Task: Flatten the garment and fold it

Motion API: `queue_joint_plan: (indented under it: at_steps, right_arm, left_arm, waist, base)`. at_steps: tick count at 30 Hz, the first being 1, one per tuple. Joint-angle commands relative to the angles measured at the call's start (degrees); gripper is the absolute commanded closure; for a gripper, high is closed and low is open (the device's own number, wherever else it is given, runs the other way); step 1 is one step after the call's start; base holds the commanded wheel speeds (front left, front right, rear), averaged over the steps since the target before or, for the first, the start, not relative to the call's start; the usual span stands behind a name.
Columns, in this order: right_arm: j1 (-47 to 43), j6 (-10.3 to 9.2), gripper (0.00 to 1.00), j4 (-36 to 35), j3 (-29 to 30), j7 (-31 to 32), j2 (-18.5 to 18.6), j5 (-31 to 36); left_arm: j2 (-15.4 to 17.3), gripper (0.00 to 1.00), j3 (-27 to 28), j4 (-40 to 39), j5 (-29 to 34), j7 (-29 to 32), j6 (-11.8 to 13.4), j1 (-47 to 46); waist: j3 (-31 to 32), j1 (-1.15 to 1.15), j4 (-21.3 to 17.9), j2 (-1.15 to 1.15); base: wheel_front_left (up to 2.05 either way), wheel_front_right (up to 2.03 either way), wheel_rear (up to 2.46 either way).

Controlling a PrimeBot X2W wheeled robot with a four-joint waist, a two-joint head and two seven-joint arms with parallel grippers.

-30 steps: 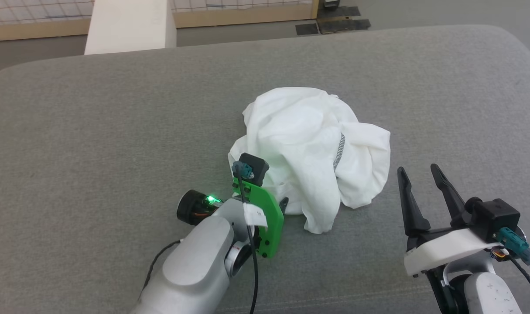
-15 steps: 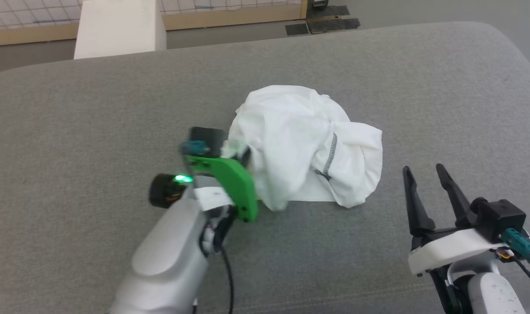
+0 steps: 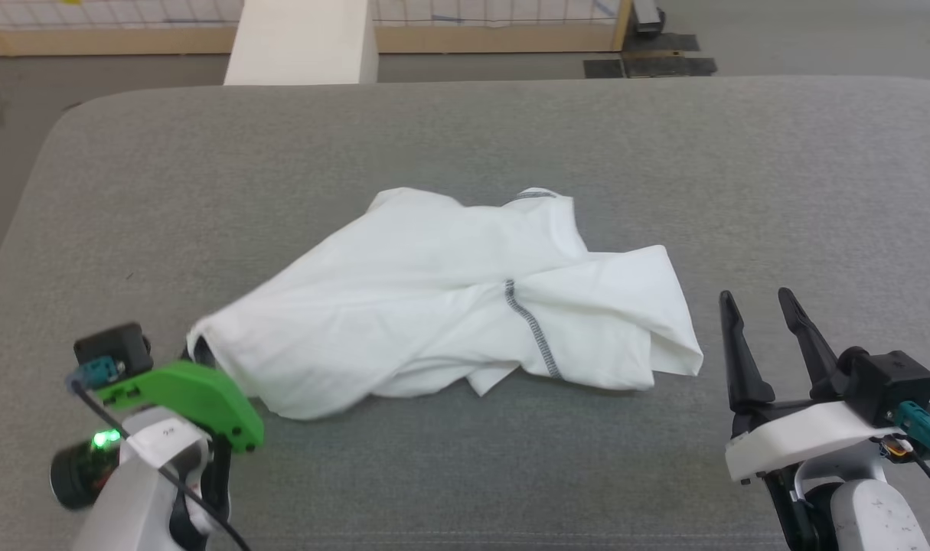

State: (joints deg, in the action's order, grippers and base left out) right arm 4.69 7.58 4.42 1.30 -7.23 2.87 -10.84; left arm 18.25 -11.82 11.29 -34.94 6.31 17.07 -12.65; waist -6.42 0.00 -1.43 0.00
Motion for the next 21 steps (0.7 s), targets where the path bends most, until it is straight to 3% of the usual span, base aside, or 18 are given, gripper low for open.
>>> queue_joint_plan:
  at_steps: [1,2,3,7,11,16,21]
  right_arm:
    - [0.28,-0.09,0.0,-0.29,0.03,0.1,0.0,-0.02]
    - [0.34,-0.09,0.0,-0.25,-0.07,0.22,0.0,0.03]
    - [0.38,-0.09,0.0,-0.21,-0.11,0.29,0.0,0.08]
    - [0.31,-0.09,0.0,-0.13,-0.07,0.57,0.0,0.23]
    - [0.31,-0.09,0.0,-0.05,-1.02,1.99,0.0,0.97]
    - [0.83,-0.09,0.0,0.42,-1.01,6.87,0.0,3.73]
    - [3.31,-0.09,0.0,3.7,2.85,18.67,0.0,7.24]
  left_arm:
    - [0.07,0.57,0.24,-0.6,-1.33,0.87,0.26,1.77]
    - [-0.01,0.1,0.41,-1.01,-1.78,1.1,0.33,2.58]
    - [0.02,0.0,0.44,-1.49,-1.95,1.15,0.45,3.58]
    - [-1.74,0.0,1.77,-4.2,-3.92,-2.91,-0.91,6.71]
    - [-5.81,0.0,4.44,-7.84,-7.81,-13.06,-6.44,9.22]
    - [-5.84,0.0,4.14,-8.4,-2.0,-20.27,-8.33,9.95]
    - [-8.54,0.0,5.52,-10.21,4.26,-21.26,-10.48,7.98]
  waist:
    - [-0.32,0.0,1.36,0.0]
    - [-0.36,0.0,1.51,0.0]
    - [-0.38,0.0,1.69,0.0]
    - [-0.24,0.0,2.32,0.0]
    - [-0.12,0.0,3.07,0.0]
    - [-0.63,0.0,4.74,0.0]
    - [-2.1,0.0,6.87,0.0]
  base:
    - [0.0,0.0,0.0]
    - [0.0,0.0,0.0]
    - [0.0,0.0,0.0]
    - [0.0,0.0,0.0]
    - [0.0,0.0,0.0]
    - [0.0,0.0,0.0]
    - [0.0,0.0,0.0]
